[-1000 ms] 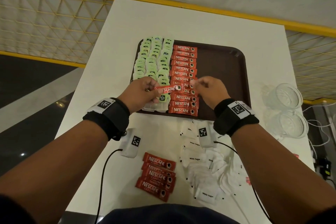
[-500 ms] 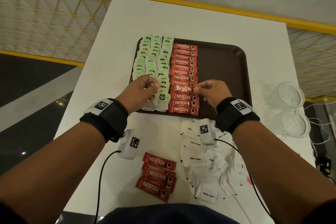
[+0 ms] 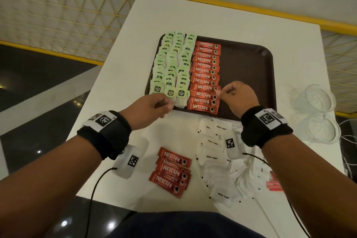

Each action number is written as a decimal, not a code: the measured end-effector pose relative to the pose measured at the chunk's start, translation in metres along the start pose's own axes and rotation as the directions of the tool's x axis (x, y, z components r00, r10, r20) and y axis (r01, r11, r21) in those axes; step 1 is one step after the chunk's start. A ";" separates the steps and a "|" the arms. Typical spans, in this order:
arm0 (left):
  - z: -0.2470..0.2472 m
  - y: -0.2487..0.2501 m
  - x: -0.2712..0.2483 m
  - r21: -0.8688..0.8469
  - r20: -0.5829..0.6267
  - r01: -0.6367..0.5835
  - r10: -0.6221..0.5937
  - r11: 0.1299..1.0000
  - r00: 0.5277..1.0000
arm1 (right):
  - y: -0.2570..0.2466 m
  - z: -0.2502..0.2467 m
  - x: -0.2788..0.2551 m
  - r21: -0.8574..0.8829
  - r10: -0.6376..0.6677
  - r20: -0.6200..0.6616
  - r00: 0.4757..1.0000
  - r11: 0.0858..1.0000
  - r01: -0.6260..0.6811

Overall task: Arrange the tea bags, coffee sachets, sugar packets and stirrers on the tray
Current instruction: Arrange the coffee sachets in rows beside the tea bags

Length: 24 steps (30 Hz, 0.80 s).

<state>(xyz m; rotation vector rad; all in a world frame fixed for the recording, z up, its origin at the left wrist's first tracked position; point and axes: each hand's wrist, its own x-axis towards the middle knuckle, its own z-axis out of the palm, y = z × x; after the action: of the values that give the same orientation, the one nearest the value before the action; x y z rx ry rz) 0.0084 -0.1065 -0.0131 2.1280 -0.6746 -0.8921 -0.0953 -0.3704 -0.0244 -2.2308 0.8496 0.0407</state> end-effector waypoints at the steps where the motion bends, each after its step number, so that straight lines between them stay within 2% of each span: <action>1: 0.004 -0.002 -0.010 0.039 0.023 -0.017 0.016 0.999 1.000 | -0.005 -0.001 -0.013 -0.023 -0.049 0.040 0.998 0.998 0.050; 3: 0.014 -0.009 -0.029 0.121 0.090 -0.049 0.038 0.991 0.995 | -0.014 -0.001 -0.041 -0.093 -0.136 0.159 0.978 0.984 0.152; 5: 0.026 -0.017 -0.047 0.220 0.175 -0.083 0.045 0.972 0.984 | -0.021 0.005 -0.069 -0.178 -0.192 0.318 0.928 0.950 0.257; 8: 0.047 -0.028 -0.065 0.420 0.268 -0.196 0.086 0.886 0.960 | -0.023 0.024 -0.105 -0.323 -0.250 0.505 0.826 0.832 0.450; 10: 0.059 -0.031 -0.074 0.517 0.278 -0.225 0.086 0.826 0.957 | -0.022 0.039 -0.123 -0.384 -0.252 0.563 0.787 0.763 0.520; 19: 0.081 -0.033 -0.082 0.646 0.147 -0.158 0.081 0.747 0.986 | -0.026 0.084 -0.161 -0.570 -0.293 0.514 0.806 0.586 0.576; 24: 0.081 -0.033 -0.082 0.664 0.155 -0.160 0.075 0.731 0.985 | -0.024 0.093 -0.157 -0.588 -0.288 0.489 0.824 0.589 0.554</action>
<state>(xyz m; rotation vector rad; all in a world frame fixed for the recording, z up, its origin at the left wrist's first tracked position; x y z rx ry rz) -0.0982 -0.0642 -0.0481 2.6303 -1.3509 -0.7719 -0.1838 -0.2095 -0.0343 -2.9783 0.0305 0.6189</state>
